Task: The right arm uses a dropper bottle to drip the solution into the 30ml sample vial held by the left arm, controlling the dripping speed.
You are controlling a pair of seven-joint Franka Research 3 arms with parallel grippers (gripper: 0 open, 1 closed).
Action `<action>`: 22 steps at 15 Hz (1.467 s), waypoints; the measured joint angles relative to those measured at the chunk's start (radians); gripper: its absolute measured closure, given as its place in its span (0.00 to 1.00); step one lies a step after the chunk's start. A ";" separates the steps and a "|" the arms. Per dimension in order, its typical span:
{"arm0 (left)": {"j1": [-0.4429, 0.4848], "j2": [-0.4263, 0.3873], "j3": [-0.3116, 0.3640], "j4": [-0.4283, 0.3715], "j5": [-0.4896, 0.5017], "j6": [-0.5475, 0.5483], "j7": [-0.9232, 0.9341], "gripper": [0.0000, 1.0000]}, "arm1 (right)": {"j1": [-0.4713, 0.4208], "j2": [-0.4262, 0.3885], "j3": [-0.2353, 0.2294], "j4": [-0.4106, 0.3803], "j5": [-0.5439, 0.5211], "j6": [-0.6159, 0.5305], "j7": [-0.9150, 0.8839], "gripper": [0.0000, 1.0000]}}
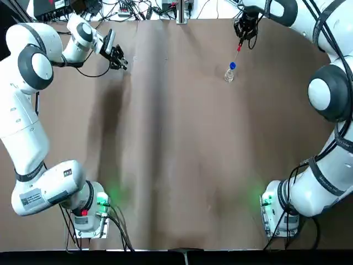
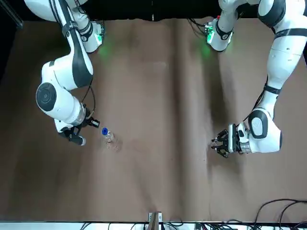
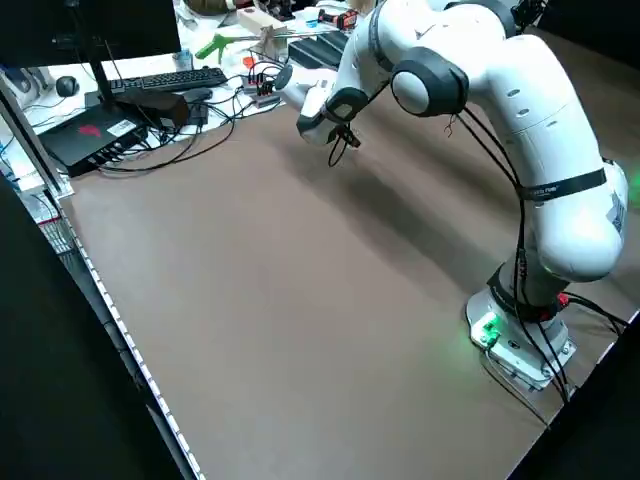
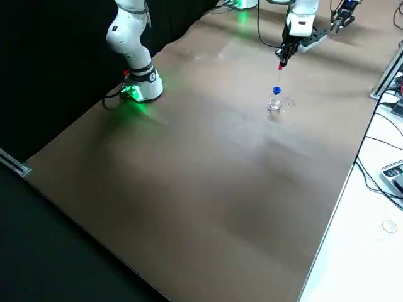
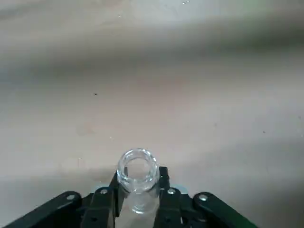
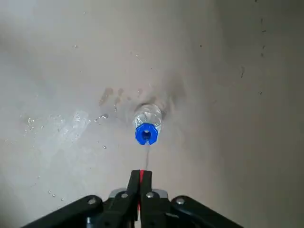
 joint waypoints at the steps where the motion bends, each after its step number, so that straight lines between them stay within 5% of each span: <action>1: 0.002 0.008 0.000 0.000 0.000 0.000 0.011 0.69 | 0.001 0.000 0.000 -0.001 0.000 0.000 0.000 0.97; 10: 0.022 0.032 0.000 0.002 0.000 0.000 0.032 0.68 | 0.003 0.025 0.002 -0.007 -0.003 0.027 0.000 0.97; 18: 0.020 0.032 -0.003 0.009 -0.001 0.000 -0.038 0.02 | 0.003 0.040 0.003 -0.009 -0.004 0.044 0.000 0.97; 22: 0.022 0.032 -0.002 0.011 -0.001 0.001 -0.046 0.00 | 0.004 0.051 0.003 -0.011 -0.004 0.057 0.000 0.97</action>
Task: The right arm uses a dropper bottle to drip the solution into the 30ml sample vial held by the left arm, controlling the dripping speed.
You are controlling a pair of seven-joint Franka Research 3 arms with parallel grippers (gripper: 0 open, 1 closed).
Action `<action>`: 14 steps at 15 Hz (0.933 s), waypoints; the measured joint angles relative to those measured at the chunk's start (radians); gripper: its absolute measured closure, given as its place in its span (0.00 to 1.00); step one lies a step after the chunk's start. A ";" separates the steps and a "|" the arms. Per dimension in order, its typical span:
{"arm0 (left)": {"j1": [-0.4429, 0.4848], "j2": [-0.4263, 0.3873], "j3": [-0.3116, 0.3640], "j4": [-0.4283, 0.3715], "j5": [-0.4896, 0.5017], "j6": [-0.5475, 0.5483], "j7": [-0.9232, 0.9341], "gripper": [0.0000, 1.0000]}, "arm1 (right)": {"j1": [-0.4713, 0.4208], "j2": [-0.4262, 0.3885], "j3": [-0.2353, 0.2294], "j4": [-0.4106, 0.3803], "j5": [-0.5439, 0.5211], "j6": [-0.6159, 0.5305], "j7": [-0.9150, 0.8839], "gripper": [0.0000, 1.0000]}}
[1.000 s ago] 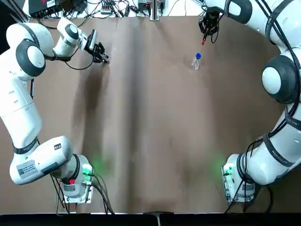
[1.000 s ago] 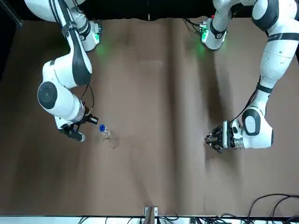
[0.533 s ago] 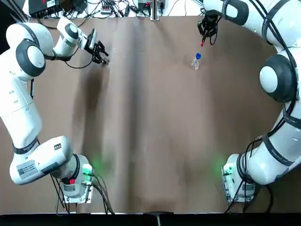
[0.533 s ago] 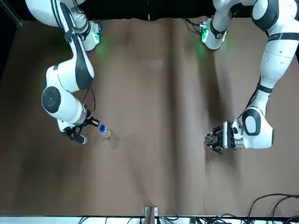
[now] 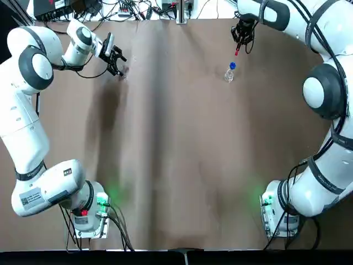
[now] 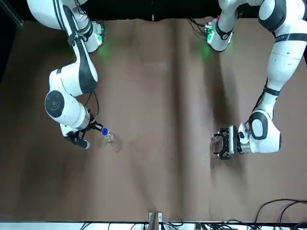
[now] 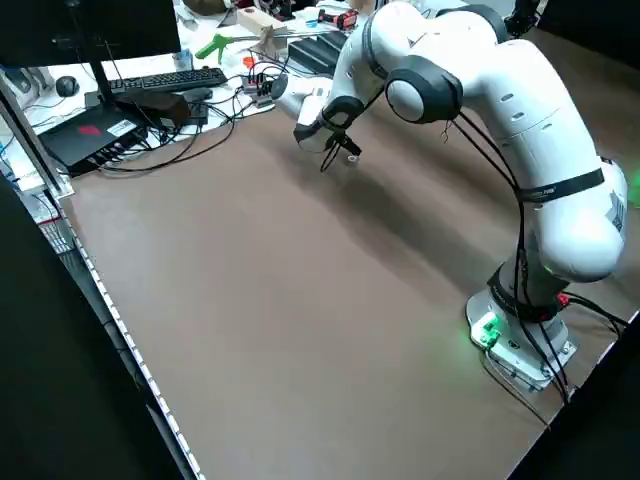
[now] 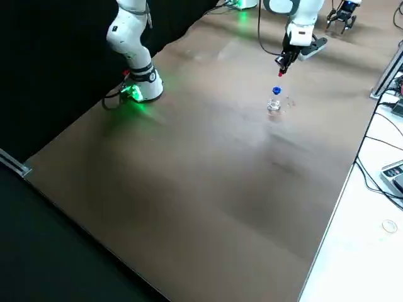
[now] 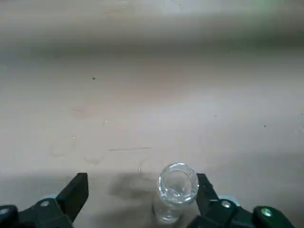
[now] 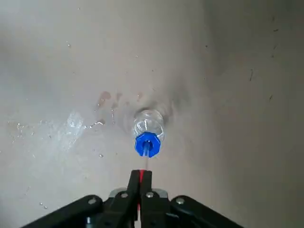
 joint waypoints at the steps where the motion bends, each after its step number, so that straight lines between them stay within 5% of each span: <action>1: 0.003 -0.002 0.000 0.002 0.000 0.001 -0.013 0.00 | 0.000 0.003 0.000 0.000 0.000 0.002 0.000 0.97; 6: 0.030 -0.105 0.000 0.015 0.020 -0.077 -0.260 0.00 | 0.000 0.010 0.000 0.000 -0.001 0.005 0.000 0.97; 11: 0.024 -0.252 -0.010 0.016 0.214 -0.110 -0.684 0.00 | 0.003 0.014 0.001 -0.001 -0.001 0.005 0.000 0.97; 14: 0.003 -0.340 -0.015 0.016 0.416 -0.119 -1.017 0.00 | 0.006 0.023 0.002 -0.002 -0.002 0.008 0.000 0.97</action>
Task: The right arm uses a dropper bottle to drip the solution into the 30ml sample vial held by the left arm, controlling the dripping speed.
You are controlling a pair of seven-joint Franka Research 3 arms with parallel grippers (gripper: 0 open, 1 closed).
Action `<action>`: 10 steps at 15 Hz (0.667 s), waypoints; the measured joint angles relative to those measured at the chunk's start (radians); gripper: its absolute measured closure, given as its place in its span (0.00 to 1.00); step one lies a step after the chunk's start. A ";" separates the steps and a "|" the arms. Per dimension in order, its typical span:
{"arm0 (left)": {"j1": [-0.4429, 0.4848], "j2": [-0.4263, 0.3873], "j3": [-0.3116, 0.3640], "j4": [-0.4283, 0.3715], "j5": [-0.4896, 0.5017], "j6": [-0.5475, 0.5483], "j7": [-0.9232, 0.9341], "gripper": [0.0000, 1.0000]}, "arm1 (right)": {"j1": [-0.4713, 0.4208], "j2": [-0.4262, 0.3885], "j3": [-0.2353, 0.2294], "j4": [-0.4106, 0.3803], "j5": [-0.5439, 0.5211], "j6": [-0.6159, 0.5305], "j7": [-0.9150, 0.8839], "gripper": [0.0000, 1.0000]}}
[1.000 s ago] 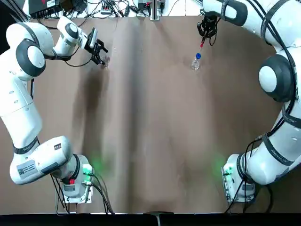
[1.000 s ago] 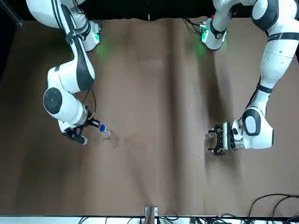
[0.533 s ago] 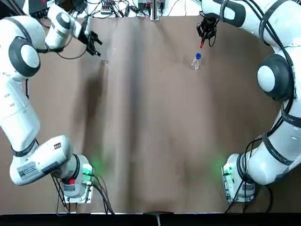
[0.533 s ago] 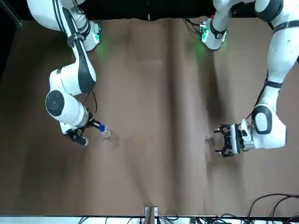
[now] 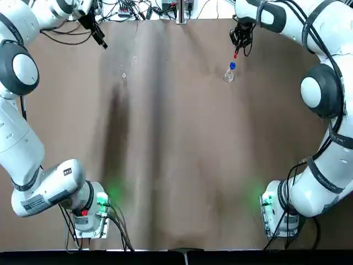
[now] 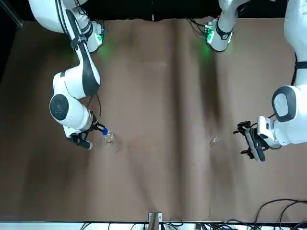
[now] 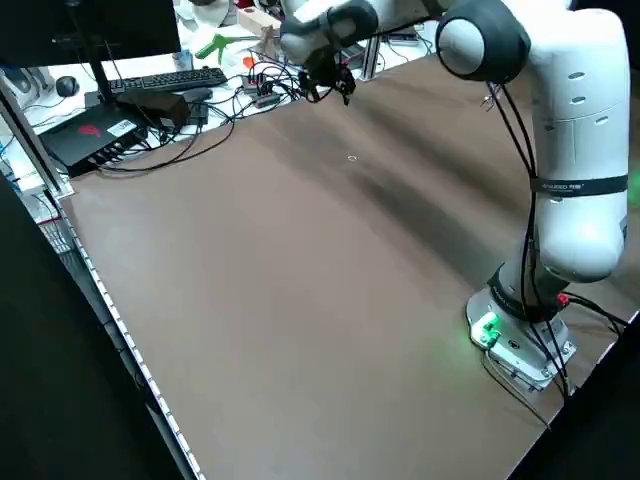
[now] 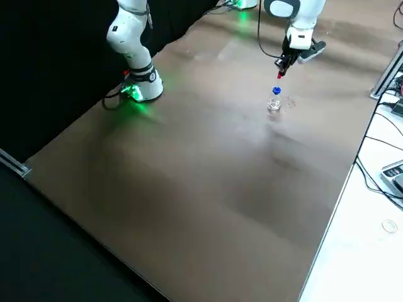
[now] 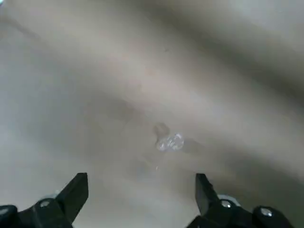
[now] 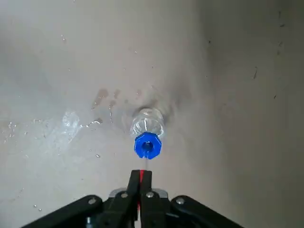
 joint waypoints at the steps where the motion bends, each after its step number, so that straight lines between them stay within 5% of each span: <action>1: -0.008 -0.018 -0.002 0.000 0.043 -0.003 -0.085 0.00 | 0.000 0.002 0.000 0.000 0.000 0.003 0.000 0.97; 6: -0.047 -0.099 -0.017 0.004 0.166 -0.025 -0.470 0.00 | 0.000 0.015 0.000 0.000 -0.001 0.015 0.000 0.95; 10: -0.047 -0.174 -0.025 0.020 0.170 -0.067 -0.663 0.01 | 0.000 0.015 0.000 0.000 -0.001 0.015 -0.001 0.65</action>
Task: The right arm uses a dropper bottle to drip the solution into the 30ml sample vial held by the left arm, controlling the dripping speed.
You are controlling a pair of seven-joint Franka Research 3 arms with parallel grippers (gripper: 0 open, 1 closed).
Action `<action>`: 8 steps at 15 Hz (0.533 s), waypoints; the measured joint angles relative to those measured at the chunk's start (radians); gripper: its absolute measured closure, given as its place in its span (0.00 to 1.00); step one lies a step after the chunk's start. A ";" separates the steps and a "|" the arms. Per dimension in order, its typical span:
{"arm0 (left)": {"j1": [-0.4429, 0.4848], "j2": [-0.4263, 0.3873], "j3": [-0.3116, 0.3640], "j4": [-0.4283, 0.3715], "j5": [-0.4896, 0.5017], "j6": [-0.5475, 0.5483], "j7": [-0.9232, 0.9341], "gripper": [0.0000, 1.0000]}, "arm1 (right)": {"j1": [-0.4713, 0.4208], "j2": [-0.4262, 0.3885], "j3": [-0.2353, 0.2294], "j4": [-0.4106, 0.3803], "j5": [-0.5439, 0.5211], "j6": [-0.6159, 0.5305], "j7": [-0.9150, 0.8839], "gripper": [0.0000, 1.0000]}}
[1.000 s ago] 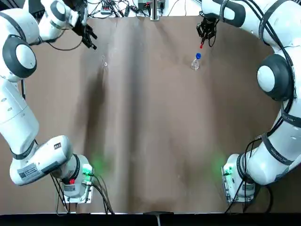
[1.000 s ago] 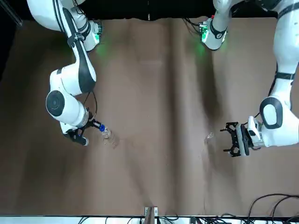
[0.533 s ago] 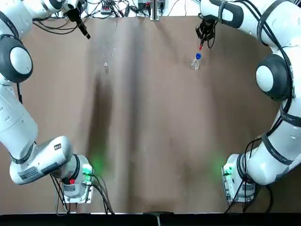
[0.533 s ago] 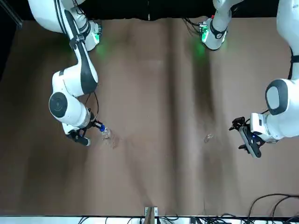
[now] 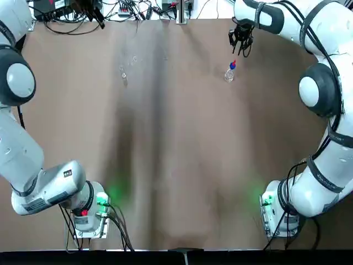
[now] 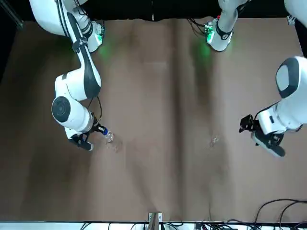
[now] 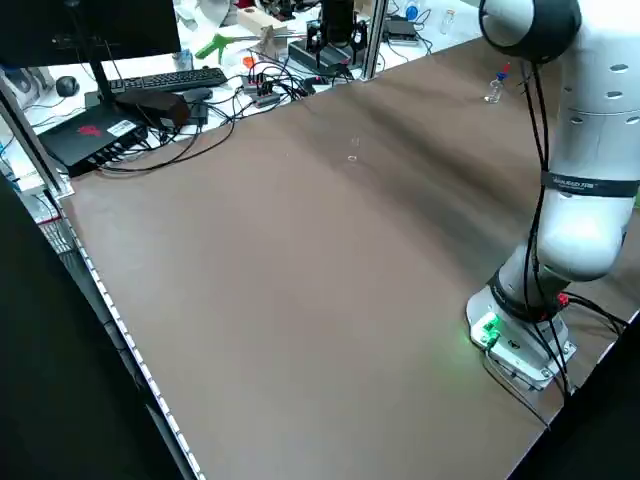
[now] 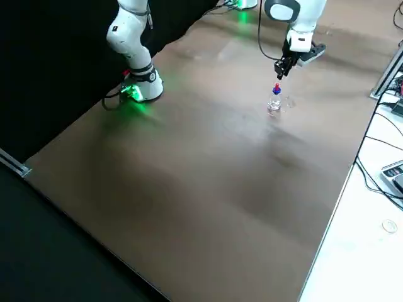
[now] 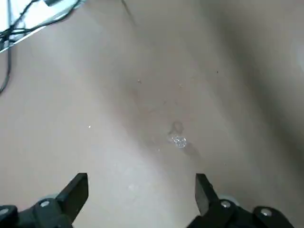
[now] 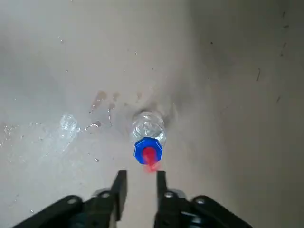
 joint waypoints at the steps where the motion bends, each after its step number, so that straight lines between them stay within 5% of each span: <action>1: 0.001 -0.022 0.000 0.002 0.000 -0.015 -0.029 0.01 | 0.000 0.000 0.000 0.000 0.000 0.000 -0.001 0.56; 8: 0.018 -0.172 0.001 0.007 0.000 -0.187 -0.242 0.00 | -0.004 -0.026 -0.004 0.038 -0.002 -0.086 -0.121 0.47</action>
